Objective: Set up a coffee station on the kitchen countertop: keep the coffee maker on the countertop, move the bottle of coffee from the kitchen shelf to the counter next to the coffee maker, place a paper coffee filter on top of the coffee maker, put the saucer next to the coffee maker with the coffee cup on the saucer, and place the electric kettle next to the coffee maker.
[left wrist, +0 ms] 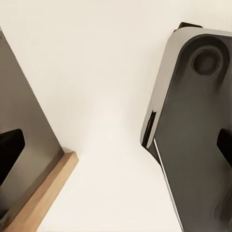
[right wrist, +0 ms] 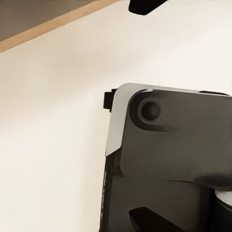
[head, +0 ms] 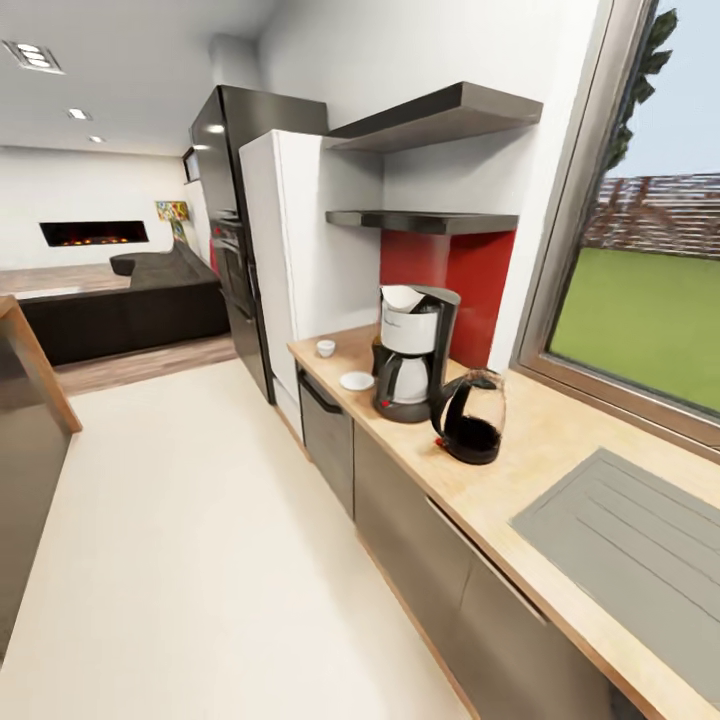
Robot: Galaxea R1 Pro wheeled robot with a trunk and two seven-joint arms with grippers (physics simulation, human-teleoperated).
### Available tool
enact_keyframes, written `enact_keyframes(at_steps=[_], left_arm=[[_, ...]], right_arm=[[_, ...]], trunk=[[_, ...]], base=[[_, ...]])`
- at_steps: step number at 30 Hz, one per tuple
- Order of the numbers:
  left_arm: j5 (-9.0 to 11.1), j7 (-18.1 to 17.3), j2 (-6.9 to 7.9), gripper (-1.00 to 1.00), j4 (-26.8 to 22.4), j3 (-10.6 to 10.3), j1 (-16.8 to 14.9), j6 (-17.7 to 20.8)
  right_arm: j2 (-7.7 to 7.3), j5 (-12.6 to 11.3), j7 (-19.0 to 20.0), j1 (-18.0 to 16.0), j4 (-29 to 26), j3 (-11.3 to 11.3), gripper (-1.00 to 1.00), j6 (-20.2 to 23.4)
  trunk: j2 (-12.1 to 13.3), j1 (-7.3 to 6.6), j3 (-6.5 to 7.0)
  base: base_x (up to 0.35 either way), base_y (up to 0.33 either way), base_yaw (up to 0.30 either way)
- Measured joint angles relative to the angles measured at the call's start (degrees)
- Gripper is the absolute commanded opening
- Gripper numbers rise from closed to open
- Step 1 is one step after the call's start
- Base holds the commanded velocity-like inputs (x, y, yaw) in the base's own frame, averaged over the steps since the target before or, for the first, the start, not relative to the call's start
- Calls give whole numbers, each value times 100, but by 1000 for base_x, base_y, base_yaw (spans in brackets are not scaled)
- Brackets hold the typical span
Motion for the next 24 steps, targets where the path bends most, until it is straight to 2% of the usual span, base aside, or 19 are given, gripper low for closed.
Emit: enact_keyframes(at_steps=[6,13,24], left_arm=[[9,-9,-2,100,9,13,0,-16],[9,-10,-15,100,5,13,0,-20],[9,-10,-20,100,2,-90,-1,-21]], right_arm=[[-1,1,-2,0,0,0,100,0],[-2,2,-3,0,0,0,100,0],[-1,1,-3,0,0,0,100,0]], trunk=[[-1,-1,-17],[-1,-2,-39],[-1,-2,-78]], base=[[157,279,273],[263,239,273],[324,96,273]])
